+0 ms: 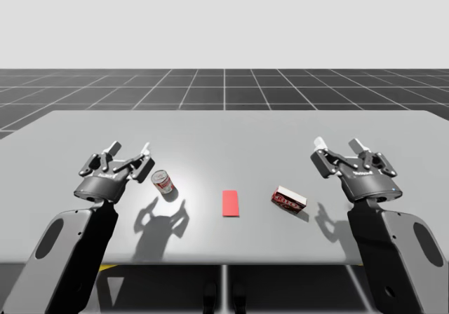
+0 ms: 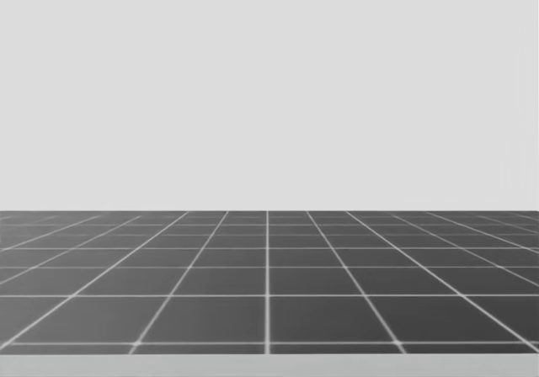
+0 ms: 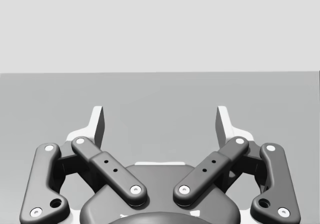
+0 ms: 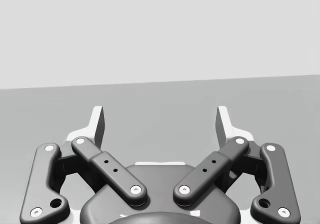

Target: Look at the card. If it is red, pick the object on the left. If it is green, pick the object on the right.

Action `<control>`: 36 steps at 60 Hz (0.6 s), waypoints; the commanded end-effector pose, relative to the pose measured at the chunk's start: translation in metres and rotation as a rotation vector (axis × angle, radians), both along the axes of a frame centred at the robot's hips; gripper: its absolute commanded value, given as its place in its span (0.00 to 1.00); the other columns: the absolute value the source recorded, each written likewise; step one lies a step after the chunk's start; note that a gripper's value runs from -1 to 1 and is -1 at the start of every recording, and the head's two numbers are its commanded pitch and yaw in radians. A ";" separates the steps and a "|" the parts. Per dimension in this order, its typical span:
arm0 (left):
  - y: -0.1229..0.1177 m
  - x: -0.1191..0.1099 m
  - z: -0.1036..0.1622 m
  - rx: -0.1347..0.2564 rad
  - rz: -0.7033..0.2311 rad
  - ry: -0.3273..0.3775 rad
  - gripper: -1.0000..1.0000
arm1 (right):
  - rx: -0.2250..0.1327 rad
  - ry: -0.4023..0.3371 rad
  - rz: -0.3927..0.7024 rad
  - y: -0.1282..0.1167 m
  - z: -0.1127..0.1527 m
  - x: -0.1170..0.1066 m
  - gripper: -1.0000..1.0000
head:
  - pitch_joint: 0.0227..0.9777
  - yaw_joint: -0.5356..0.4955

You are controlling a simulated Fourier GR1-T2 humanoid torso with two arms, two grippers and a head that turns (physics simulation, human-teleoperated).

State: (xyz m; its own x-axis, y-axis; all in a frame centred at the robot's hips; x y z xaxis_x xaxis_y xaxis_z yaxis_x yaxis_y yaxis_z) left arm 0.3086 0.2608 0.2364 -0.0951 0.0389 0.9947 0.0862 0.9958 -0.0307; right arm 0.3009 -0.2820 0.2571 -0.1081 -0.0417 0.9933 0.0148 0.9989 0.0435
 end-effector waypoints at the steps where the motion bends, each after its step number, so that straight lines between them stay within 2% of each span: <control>1: 0.002 0.001 -0.004 -0.001 -0.018 -0.004 0.00 | 0.003 -0.012 -0.035 -0.002 0.001 -0.002 0.00 | 0.03 0.51; 5: 0.001 0.001 -0.003 -0.003 -0.022 -0.009 0.00 | 0.016 -0.011 -0.014 -0.002 0.001 0.000 0.00 | 0.04 0.52; 10: 0.001 0.001 -0.003 -0.004 -0.028 -0.015 0.00 | -0.013 0.001 -0.004 -0.002 0.001 0.000 0.00 | 0.06 0.52; 12: 0.002 0.001 -0.003 -0.006 -0.030 -0.019 0.00 | -0.004 -0.002 -0.010 -0.002 0.001 0.001 0.00 | 0.08 0.51; 15: 0.001 0.001 -0.003 -0.007 -0.032 -0.022 0.00 | -0.012 -0.013 -0.019 -0.001 0.001 0.000 0.00 | 0.11 0.51; 25: 0.002 0.001 -0.003 -0.009 -0.036 -0.034 0.00 | -0.038 -0.044 -0.041 0.000 -0.001 0.002 0.00 | 0.26 0.52; 28: 0.002 0.001 -0.003 -0.010 -0.036 -0.036 0.00 | -0.057 -0.057 -0.049 0.000 -0.002 0.003 0.00 | 0.31 0.53; 36: 0.004 0.001 -0.002 -0.015 -0.034 -0.044 0.00 | -0.062 -0.055 -0.051 0.000 -0.004 0.003 0.00 | 0.44 0.53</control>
